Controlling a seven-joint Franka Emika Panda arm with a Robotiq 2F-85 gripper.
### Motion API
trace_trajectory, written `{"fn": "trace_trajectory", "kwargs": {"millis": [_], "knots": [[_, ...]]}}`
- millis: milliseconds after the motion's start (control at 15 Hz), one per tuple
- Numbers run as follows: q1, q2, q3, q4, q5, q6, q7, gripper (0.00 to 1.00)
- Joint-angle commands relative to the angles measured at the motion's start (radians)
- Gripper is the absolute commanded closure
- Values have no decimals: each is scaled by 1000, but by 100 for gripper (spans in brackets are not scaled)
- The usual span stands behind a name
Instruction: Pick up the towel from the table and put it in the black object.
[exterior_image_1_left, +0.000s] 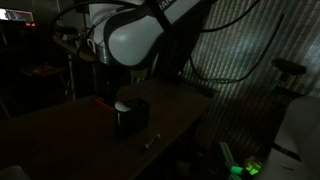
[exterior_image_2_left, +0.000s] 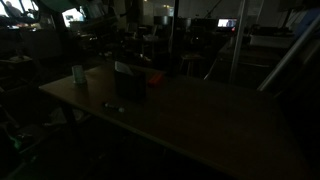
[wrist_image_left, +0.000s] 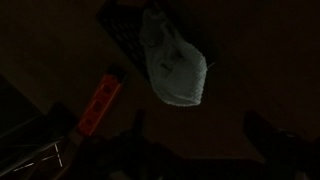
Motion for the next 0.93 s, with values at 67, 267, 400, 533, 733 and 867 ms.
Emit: {"fn": "trace_trajectory", "kwargs": {"millis": [67,267,400,533,733,867], "knots": [[-13,41,-10,22,-19,25,-24,0],[-17,58,-14,29,-15,29,-25,34],[-18,67,-17,34,-12,29,-28,51],[-18,75,-20,37,-11,29,-29,66],[-19,84,-23,40,-7,28,-31,88],[-21,89,-26,44,-9,24,-28,100]]}}
